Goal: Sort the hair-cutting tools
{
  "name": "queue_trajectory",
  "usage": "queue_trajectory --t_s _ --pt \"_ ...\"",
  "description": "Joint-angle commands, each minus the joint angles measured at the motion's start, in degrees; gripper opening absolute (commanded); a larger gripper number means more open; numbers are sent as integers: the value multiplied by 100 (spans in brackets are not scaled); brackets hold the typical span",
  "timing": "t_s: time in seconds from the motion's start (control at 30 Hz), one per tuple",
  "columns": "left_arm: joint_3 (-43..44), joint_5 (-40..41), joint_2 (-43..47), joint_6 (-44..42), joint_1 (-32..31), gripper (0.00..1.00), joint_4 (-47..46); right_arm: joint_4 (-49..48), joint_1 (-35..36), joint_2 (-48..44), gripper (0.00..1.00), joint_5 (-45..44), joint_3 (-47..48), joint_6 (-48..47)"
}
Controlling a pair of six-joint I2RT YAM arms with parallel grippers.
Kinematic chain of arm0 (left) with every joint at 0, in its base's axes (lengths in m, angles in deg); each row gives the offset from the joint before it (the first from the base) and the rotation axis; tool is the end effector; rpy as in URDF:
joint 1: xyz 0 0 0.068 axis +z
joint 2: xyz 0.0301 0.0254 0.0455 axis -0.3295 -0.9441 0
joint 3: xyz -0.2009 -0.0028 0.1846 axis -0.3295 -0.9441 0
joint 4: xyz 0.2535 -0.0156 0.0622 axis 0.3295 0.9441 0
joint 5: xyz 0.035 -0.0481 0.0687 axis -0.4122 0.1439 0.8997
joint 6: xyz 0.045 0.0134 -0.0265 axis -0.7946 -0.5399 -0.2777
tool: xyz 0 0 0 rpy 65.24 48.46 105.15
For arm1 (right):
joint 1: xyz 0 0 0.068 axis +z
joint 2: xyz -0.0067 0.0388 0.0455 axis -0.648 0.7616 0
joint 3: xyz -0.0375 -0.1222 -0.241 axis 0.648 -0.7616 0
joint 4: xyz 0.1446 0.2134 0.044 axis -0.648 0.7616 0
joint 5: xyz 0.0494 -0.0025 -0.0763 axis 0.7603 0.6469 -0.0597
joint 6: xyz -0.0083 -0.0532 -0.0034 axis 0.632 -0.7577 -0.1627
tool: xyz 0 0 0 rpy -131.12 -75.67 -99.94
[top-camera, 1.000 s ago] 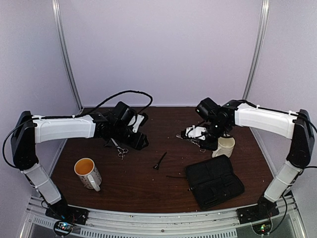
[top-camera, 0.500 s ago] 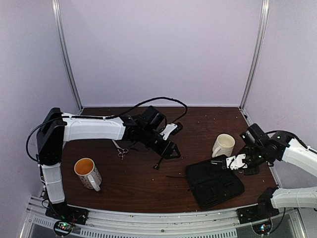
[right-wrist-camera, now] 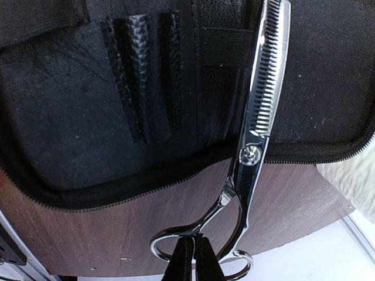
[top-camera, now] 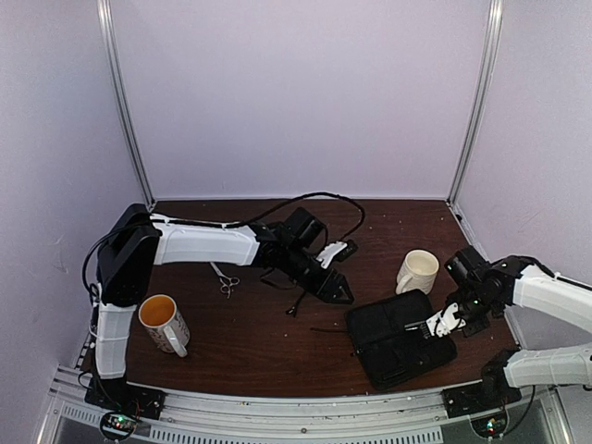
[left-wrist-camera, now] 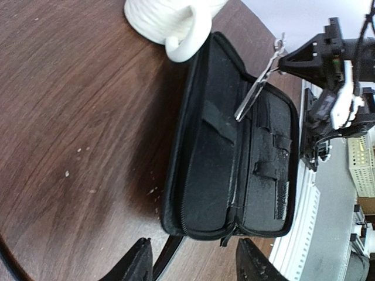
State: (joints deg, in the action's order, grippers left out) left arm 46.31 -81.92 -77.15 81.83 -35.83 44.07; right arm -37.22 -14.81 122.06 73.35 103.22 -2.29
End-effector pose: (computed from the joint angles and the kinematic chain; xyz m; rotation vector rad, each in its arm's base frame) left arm 0.2529 -0.3946 0.1879 1.0144 2.4745 -1.2057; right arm 0.1377 0.0610 0.1885 -2.2970 1.8416 -0.3383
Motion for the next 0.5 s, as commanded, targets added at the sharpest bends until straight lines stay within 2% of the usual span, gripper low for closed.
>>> queue_trajectory --t_s 0.0,0.23,0.47 --pt "416 -431 -342 89 -21 52 -219 -391 -96 469 0 -166 182 -367" --pt "686 -323 -637 128 -21 51 -7 -356 -107 796 0 -131 447 -426" --pt "796 -475 -862 160 -21 43 0 -186 -145 787 0 -239 591 -594"
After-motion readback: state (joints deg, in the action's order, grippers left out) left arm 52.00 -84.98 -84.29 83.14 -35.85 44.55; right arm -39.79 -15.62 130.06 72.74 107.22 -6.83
